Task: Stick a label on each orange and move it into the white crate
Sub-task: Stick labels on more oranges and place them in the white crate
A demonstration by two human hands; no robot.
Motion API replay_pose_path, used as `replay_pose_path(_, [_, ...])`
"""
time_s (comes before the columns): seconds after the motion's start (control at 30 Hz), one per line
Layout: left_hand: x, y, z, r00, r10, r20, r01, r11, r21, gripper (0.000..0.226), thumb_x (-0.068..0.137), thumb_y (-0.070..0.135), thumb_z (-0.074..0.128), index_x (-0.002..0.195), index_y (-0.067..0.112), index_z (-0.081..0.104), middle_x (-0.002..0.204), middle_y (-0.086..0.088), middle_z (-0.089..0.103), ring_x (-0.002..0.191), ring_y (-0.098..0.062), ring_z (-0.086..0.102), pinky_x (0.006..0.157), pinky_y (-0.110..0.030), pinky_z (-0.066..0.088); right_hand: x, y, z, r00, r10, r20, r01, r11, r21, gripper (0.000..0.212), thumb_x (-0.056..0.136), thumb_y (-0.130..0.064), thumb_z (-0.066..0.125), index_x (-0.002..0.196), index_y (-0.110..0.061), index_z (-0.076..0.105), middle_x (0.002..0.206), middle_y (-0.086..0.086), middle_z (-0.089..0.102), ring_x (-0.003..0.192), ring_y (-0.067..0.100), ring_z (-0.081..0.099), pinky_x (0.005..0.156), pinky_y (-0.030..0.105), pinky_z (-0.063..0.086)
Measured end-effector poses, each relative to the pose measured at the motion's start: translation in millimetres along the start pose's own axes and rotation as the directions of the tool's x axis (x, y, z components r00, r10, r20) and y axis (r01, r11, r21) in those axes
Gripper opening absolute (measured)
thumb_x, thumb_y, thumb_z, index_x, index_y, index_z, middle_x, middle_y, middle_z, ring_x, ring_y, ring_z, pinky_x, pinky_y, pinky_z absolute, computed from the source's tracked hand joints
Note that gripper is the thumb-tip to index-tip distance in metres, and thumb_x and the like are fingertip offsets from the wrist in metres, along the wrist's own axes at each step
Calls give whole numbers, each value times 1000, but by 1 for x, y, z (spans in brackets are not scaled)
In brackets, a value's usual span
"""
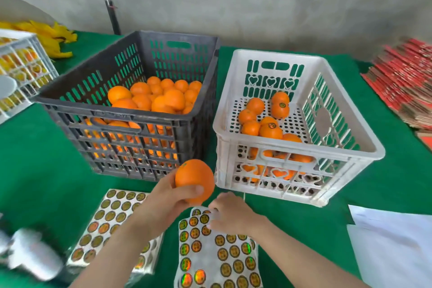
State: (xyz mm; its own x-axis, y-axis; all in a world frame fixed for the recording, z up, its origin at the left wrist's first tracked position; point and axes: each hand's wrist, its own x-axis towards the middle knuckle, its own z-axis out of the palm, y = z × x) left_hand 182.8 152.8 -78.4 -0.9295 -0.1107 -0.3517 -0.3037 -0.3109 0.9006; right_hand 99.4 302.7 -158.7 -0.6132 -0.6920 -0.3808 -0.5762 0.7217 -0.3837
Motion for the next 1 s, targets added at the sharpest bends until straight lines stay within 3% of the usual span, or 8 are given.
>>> replay_pose_path(0.1, [5, -13, -14, 995, -85, -57, 83, 996, -37, 75, 52, 8, 86, 118, 13, 52, 112, -11, 64, 98, -25, 65, 71, -30, 52, 10, -5, 13, 997, 75, -3, -75, 987, -145, 42, 80, -44, 60, 105, -10, 58, 107, 10, 51, 102, 29, 46, 91, 41, 38])
replay_pose_path(0.2, [9, -22, -25, 991, -100, -88, 98, 995, -25, 69, 56, 21, 76, 119, 9, 50, 111, -10, 63, 100, -23, 62, 73, -29, 49, 14, -3, 16, 988, 138, -76, -145, 984, -107, 49, 81, -43, 61, 119, -13, 55, 117, 9, 52, 111, 27, 46, 95, 39, 36])
replay_pose_path(0.37, [17, -38, -42, 987, -138, -79, 132, 988, -76, 71, 59, 27, 74, 122, 6, 50, 113, -7, 63, 103, -22, 59, 75, -27, 47, 1, 4, 16, 932, 160, -324, -144, 987, 71, 21, 87, -5, 51, 96, -9, 69, 104, 10, 60, 101, 24, 55, 89, 33, 43])
replay_pose_path(0.47, [22, -44, -44, 986, -169, -9, 168, 984, -62, 92, 56, 35, 86, 133, 6, 45, 125, -7, 59, 116, -23, 55, 97, -36, 44, -9, 7, 9, 918, 185, -350, -107, 967, 230, 17, 88, -2, 49, 88, -8, 65, 97, 4, 65, 91, 19, 59, 82, 24, 44])
replay_pose_path(0.53, [26, -44, -39, 982, -184, 32, 186, 980, -75, 119, 38, 46, 87, 139, 7, 39, 134, -10, 53, 124, -29, 48, 112, -47, 31, -15, 6, 0, 907, 190, -376, -64, 944, 323, 13, 89, -1, 51, 88, -6, 63, 90, 0, 64, 84, 14, 56, 72, 13, 39])
replay_pose_path(0.63, [33, -44, -34, 970, -219, 105, 227, 971, -76, 144, 7, 51, 91, 136, 9, 41, 134, -12, 52, 126, -34, 46, 112, -52, 28, -22, 4, -13, 885, 193, -423, -5, 914, 405, 10, 89, -1, 53, 89, -4, 63, 84, -5, 56, 80, 12, 51, 67, 6, 35])
replay_pose_path(0.9, [33, -43, -15, 941, -188, 280, 245, 952, -186, 123, 8, 49, 93, 118, 11, 53, 100, -8, 72, 93, -27, 68, 83, -36, 44, -35, 0, -24, 834, 252, -491, 2, 888, 459, 7, 90, -5, 57, 95, -5, 61, 87, -9, 56, 82, 10, 50, 68, 0, 32])
replay_pose_path(1.0, [37, -49, -12, 956, -165, 241, 228, 938, -262, 124, 20, 50, 94, 129, 10, 49, 125, -15, 62, 117, -32, 57, 105, -46, 36, -41, -8, -17, 763, 194, -616, 44, 936, 349, 12, 84, 0, 62, 94, -5, 62, 92, -3, 58, 91, 12, 53, 81, 14, 36])
